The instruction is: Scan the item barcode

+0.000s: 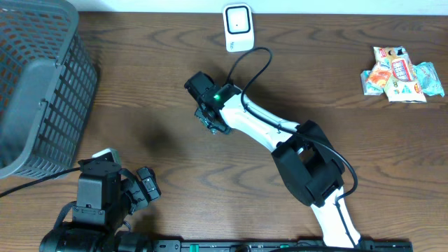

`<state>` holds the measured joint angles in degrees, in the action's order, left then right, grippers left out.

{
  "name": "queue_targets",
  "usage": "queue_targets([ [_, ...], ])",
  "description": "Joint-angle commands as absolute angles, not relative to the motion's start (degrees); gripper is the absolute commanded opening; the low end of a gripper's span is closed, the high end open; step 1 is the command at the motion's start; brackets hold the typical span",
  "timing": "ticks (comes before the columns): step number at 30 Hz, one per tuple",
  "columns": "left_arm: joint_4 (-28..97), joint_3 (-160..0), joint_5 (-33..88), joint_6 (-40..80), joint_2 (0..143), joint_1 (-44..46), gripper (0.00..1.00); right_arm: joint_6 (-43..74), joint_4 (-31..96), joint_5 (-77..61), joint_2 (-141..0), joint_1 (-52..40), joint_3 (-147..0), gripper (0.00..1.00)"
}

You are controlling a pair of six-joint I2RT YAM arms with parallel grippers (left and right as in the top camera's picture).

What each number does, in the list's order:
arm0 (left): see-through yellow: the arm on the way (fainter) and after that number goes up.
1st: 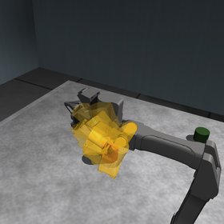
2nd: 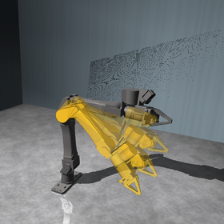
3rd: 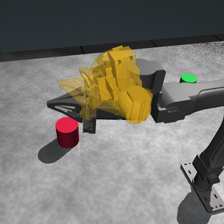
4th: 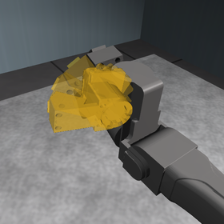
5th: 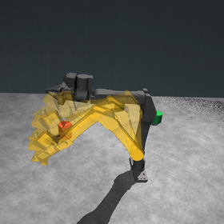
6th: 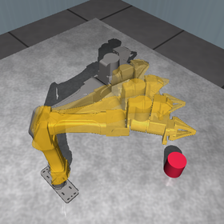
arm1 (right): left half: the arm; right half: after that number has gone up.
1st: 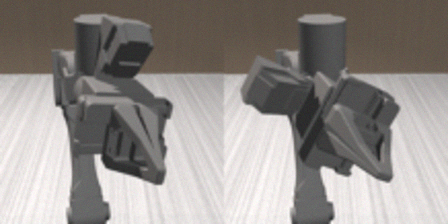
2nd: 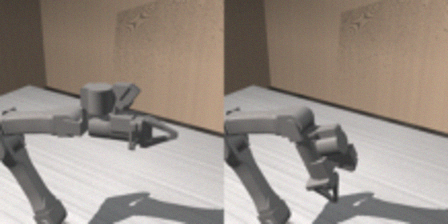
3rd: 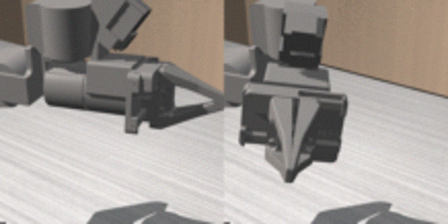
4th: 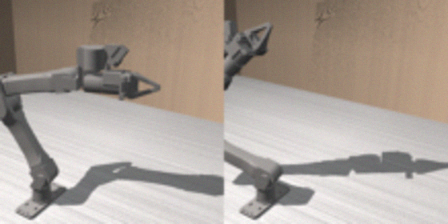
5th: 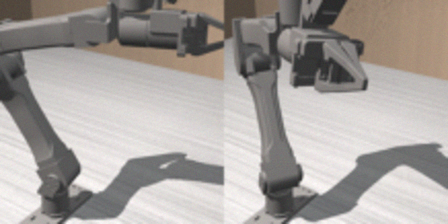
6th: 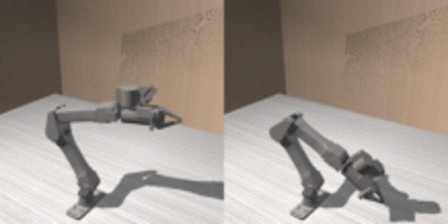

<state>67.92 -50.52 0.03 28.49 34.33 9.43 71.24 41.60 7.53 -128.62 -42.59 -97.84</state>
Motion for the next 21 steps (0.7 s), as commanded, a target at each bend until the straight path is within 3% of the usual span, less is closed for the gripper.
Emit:
queue_targets([
  [1,68.1,-50.5,-0.5,28.4,34.1,9.3,0.98,57.5,39.2,7.4,-129.0,-40.9,-97.5,0.63],
  [5,68.1,-50.5,-0.5,28.4,34.1,9.3,0.97,52.9,38.2,5.4,-129.0,-39.6,-97.5,0.64],
  [15,68.1,-50.5,-0.5,28.4,34.1,9.3,0.98,20.5,35.1,-8.7,-127.8,-37.8,-97.5,0.63],
  [21,68.1,-50.5,-0.5,28.4,34.1,9.3,0.98,14.5,38.8,-6.7,-126.8,-37.8,-97.5,0.64],
])
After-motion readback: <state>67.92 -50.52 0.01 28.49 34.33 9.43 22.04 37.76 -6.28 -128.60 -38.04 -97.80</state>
